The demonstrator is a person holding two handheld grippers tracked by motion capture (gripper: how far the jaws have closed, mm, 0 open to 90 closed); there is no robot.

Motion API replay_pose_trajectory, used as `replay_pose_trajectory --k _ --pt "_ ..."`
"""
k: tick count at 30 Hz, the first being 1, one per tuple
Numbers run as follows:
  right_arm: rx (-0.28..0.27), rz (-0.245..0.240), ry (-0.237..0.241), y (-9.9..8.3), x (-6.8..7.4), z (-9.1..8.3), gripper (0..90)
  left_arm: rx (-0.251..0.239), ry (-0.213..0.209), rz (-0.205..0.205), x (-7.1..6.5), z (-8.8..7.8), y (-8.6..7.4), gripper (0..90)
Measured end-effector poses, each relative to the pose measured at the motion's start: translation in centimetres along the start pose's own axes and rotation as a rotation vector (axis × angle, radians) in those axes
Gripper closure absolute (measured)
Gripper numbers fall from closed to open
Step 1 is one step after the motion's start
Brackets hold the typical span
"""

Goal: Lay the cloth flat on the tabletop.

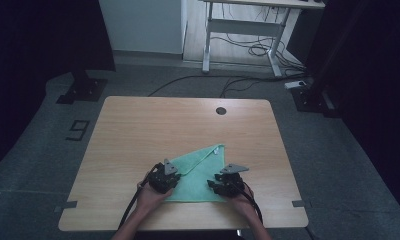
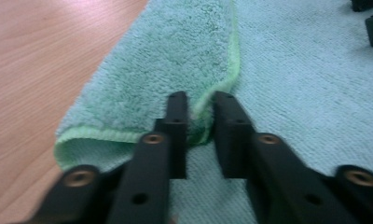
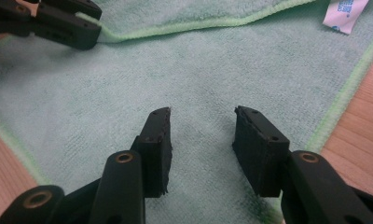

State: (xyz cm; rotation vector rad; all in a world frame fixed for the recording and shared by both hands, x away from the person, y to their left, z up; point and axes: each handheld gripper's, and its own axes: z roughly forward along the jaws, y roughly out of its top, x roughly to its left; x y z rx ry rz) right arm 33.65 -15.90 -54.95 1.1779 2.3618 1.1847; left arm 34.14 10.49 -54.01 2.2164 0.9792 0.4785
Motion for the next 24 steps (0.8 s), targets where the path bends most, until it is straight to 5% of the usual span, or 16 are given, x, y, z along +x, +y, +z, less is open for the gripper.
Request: replay_pose_trajectory --k 3,11,21,24 --pt "-0.003 -0.002 -0.001 -0.1 0.0 0.0 55.7 -0.008 -0.015 -0.007 0.3 -0.1 0.0 87.9" --pt "-0.006 0.003 -0.002 -0.1 0.0 -0.1 55.7 -0.061 -0.008 -0.020 1.9 -1.3 1.2 88.9" --pt "-0.005 0.012 0.012 -0.1 -0.2 -0.1 56.1 -0.083 0.027 -0.068 7.5 -0.8 4.4 88.5" --pt "-0.005 0.013 0.016 -0.1 -0.3 -0.1 56.4 -0.056 0.084 -0.092 9.9 1.0 5.5 81.9"
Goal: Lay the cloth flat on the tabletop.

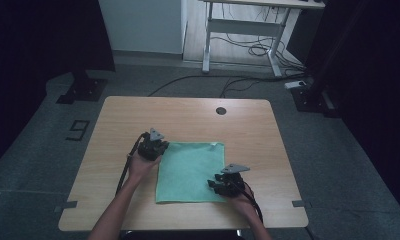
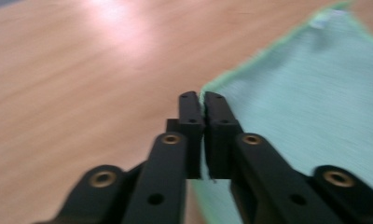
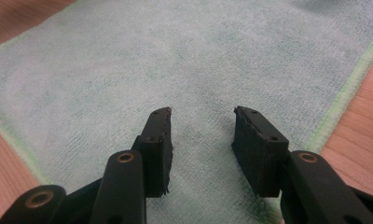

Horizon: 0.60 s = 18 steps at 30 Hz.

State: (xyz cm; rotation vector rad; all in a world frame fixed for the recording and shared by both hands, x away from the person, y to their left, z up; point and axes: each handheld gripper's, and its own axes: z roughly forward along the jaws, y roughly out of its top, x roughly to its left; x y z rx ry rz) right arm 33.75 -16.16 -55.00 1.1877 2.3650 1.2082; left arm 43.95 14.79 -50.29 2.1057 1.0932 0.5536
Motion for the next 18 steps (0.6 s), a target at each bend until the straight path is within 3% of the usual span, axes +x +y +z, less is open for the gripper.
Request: replay_pose_trajectory --k 1,2,3,5,7,8,12,14,15,18 --pt "-0.001 0.003 0.002 0.0 0.0 0.0 56.4 0.051 0.022 -0.019 0.5 0.7 0.2 73.3" --pt "-0.001 0.008 0.003 0.0 0.0 0.0 56.4 0.099 0.063 -0.027 0.8 1.2 0.4 59.3" --pt "0.000 0.010 0.003 0.0 -0.1 0.0 56.2 0.111 0.086 -0.035 1.1 1.4 0.5 49.0" --pt "0.005 0.007 -0.004 0.1 0.1 0.0 55.6 0.081 0.094 -0.068 1.4 0.5 0.4 41.0" --pt "0.006 0.002 -0.009 0.1 0.2 0.0 55.1 0.064 0.089 -0.067 1.3 0.0 0.3 40.9" --pt "0.006 -0.008 -0.020 0.0 0.4 0.0 54.1 0.048 0.092 -0.035 0.9 -1.0 -0.1 41.1" --pt "0.002 -0.008 -0.017 0.1 0.8 -0.2 53.1 0.012 0.071 0.002 -0.3 -2.2 -0.7 44.8" --pt "-0.014 -0.021 -0.021 0.1 1.2 -0.5 52.3 -0.004 0.026 0.010 -0.9 -2.4 -0.9 47.7" --pt "-0.014 -0.021 -0.021 0.1 1.2 -0.5 52.3 -0.004 0.026 0.010 -0.9 -2.4 -0.9 48.5" --pt "-0.032 -0.025 -0.022 0.3 1.3 -0.5 52.3 0.013 -0.024 0.048 -1.9 -1.1 -0.6 49.2"
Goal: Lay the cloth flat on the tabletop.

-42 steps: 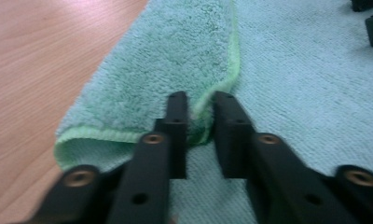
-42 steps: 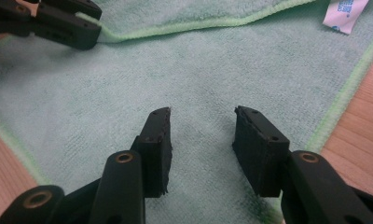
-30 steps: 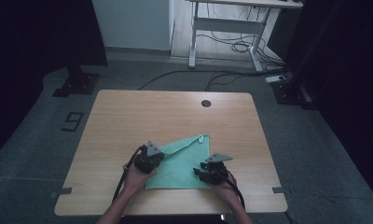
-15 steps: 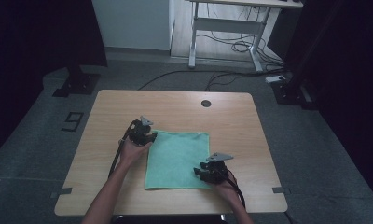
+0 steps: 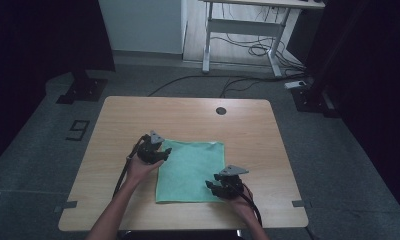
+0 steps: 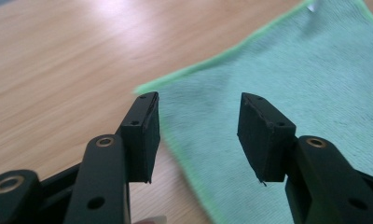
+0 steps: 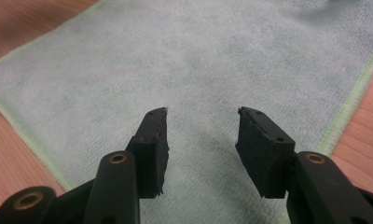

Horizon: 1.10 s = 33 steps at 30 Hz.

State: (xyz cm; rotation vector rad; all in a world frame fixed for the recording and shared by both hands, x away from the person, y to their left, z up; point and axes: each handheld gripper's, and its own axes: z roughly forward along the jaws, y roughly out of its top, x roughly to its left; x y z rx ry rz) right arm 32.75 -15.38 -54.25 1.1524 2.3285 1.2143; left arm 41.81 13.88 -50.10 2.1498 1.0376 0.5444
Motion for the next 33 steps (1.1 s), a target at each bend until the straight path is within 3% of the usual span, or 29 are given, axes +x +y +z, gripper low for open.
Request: replay_pose_trajectory --k 2,8,13,19,23,28,29,30,33 --pt "0.000 0.003 0.006 0.0 0.0 0.2 52.3 0.017 0.004 -0.001 -0.1 1.1 0.2 49.2" --pt "0.018 0.000 0.007 -0.3 0.1 1.1 52.0 0.067 0.012 -0.059 1.3 4.0 0.3 49.3" --pt "0.022 -0.013 -0.015 -0.4 0.0 0.9 52.4 0.106 0.019 -0.086 2.3 5.1 -0.2 48.8" --pt "0.026 -0.052 -0.057 -0.6 0.0 0.7 54.4 0.088 -0.014 -0.122 2.3 5.5 -0.3 48.7" --pt "0.019 -0.044 -0.062 -1.0 -0.5 0.2 56.1 0.084 -0.025 -0.112 1.8 5.7 -0.1 48.9" --pt "0.009 0.023 -0.046 -1.6 -2.3 -0.9 56.6 0.097 -0.031 -0.067 0.5 6.2 0.7 48.7" --pt "0.009 0.023 -0.046 -1.6 -2.3 -0.9 56.6 0.097 -0.031 -0.067 0.5 6.2 0.7 48.7" --pt "0.020 0.030 -0.040 -1.4 -2.3 -0.9 50.8 0.103 -0.017 -0.051 0.2 6.1 0.8 48.6" --pt "0.009 0.023 -0.016 -0.8 -1.5 -0.6 49.4 0.071 -0.002 -0.046 -0.1 5.4 1.1 50.2"
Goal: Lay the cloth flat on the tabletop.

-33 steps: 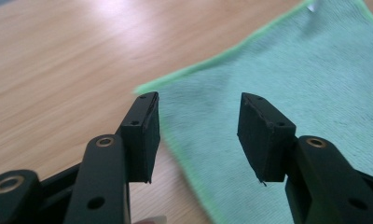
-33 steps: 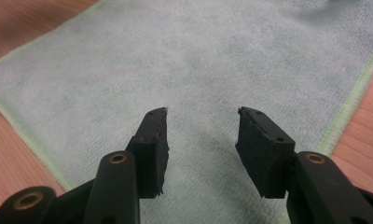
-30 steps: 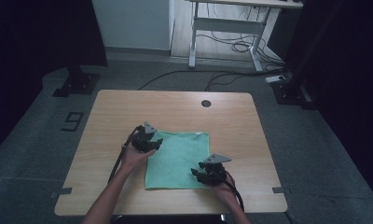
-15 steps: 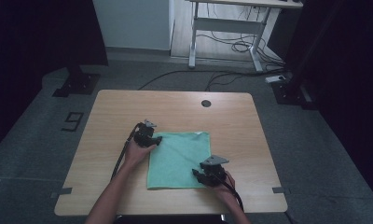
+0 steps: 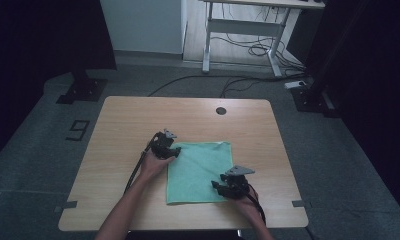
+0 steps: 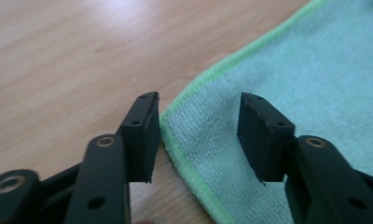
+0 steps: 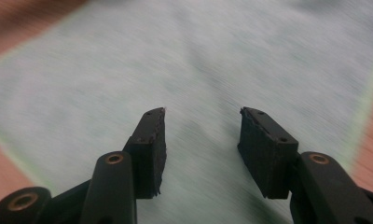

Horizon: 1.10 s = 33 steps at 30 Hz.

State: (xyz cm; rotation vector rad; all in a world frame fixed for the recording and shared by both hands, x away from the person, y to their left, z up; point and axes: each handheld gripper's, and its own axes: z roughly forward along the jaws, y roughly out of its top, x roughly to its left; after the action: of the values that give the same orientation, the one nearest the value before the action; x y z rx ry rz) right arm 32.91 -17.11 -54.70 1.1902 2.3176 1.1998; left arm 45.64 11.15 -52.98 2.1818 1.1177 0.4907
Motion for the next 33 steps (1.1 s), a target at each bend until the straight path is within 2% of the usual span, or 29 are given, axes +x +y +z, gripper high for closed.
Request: replay_pose_trajectory --k 2,4,5,6,7,10,11,13,14,15,16,19,21,22,24,26,29,33 --pt "-0.028 -0.024 0.022 0.8 1.3 0.3 48.3 -0.016 -0.015 -0.004 0.0 -0.3 0.1 51.1" --pt "-0.040 -0.040 0.045 1.6 2.6 0.9 47.2 -0.009 -0.017 0.009 0.0 -0.3 0.1 51.4" --pt "-0.040 -0.040 0.045 1.6 2.6 0.9 47.2 -0.009 -0.017 0.009 0.0 -0.3 0.1 51.6" --pt "-0.050 -0.055 0.062 2.4 3.7 1.6 46.1 0.013 -0.020 0.012 0.2 0.0 -0.1 51.7" --pt "-0.051 -0.061 0.072 2.9 4.3 2.1 45.7 0.021 -0.018 0.006 0.3 0.2 -0.2 51.8" --pt "-0.049 -0.074 0.090 3.7 5.2 3.0 45.1 0.032 -0.024 -0.005 0.5 0.6 -0.4 51.8" --pt "-0.041 -0.083 0.104 4.3 6.2 4.0 44.1 0.028 -0.032 -0.012 0.6 0.6 -0.5 51.7" --pt "-0.025 -0.093 0.112 4.7 7.0 5.1 42.6 0.025 -0.038 -0.017 0.7 0.6 -0.5 51.7" --pt "-0.025 -0.093 0.112 4.7 7.0 5.1 42.6 0.025 -0.038 -0.017 0.7 0.6 -0.5 51.7" --pt "-0.015 -0.094 0.107 4.8 7.2 5.6 41.7 0.022 -0.043 -0.023 0.8 0.7 -0.5 51.7" --pt "0.013 -0.100 0.100 5.0 7.8 6.9 40.4 0.022 -0.047 -0.028 0.9 0.7 -0.5 51.0" --pt "0.043 -0.117 0.089 4.9 8.6 8.0 38.6 0.018 -0.049 -0.033 0.9 0.8 -0.6 50.7" --pt "0.046 -0.126 0.084 4.8 8.9 8.1 36.5 0.019 -0.050 -0.033 1.0 0.8 -0.6 50.7" --pt "0.042 -0.161 0.071 4.4 10.0 8.1 33.3 0.017 -0.050 -0.033 1.0 0.8 -0.6 50.7" --pt "0.046 -0.174 0.075 4.2 10.5 8.0 31.0 0.016 -0.051 -0.033 1.0 0.8 -0.6 50.7" --pt "0.054 -0.222 0.082 3.5 12.0 7.5 30.4 0.017 -0.052 -0.032 1.0 0.8 -0.6 50.7" --pt "0.061 -0.232 0.097 2.9 12.8 6.8 30.5 0.014 -0.048 -0.036 0.9 0.8 -0.6 50.7" --pt "0.059 -0.237 0.109 2.6 12.9 6.5 30.0 0.014 -0.047 -0.036 0.9 0.8 -0.6 50.8"
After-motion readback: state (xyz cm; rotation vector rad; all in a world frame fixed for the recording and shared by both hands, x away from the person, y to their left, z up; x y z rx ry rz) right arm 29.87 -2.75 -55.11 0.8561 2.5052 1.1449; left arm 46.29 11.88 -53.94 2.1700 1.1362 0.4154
